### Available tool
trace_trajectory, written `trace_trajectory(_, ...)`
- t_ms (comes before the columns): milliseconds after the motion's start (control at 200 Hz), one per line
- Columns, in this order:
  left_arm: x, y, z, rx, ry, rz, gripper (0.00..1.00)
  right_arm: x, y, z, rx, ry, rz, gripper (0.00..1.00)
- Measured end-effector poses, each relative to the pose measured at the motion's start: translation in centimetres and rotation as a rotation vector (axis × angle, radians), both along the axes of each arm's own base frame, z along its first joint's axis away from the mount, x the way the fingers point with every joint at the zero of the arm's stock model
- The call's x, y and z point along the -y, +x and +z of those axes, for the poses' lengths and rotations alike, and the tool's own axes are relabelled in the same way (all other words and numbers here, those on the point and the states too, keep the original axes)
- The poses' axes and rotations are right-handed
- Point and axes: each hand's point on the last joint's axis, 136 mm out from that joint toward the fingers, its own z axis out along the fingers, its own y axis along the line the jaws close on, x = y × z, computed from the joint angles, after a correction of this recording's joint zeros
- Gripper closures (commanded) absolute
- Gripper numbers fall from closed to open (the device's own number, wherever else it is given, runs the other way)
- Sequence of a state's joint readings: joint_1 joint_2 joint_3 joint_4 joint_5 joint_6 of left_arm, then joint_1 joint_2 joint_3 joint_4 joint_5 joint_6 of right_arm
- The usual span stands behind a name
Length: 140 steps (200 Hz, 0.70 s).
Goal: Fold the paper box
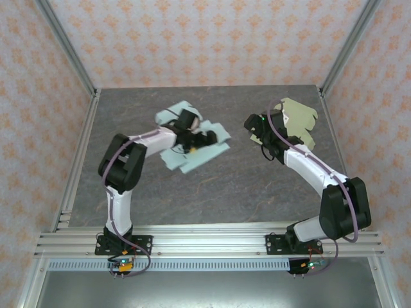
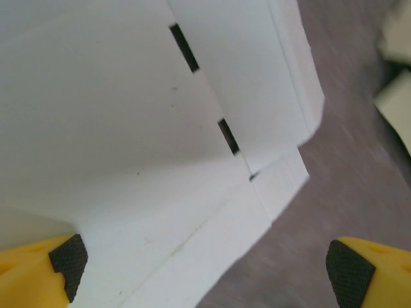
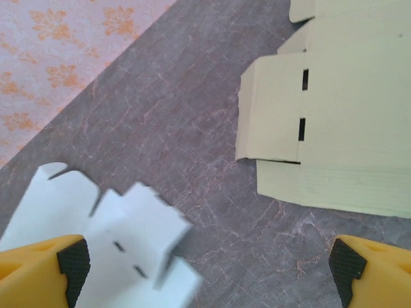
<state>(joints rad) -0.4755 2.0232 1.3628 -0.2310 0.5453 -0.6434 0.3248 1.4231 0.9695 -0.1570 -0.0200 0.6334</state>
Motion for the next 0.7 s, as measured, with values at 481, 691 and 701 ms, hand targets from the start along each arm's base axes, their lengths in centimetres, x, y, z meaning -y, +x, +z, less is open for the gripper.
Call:
trace_trajectory(481,-4.3,6.4,15.4,0.164,-0.157,0.176,0.0,-1.3,-0.5,-4.7,-0.229,0.435,-0.087,0.05)
trace_trajectory(691,-5.3,7.2,10.6,0.168,0.026,0.168,0.0,0.5,-2.2,-8.9,-0.338,0.53,-0.163,0.05)
trace_trajectory(701,-5.2,7.2,10.1,0.162,0.035,0.167,0.0,0.6,-2.3,-9.0,-0.341,0.534,-0.164,0.05)
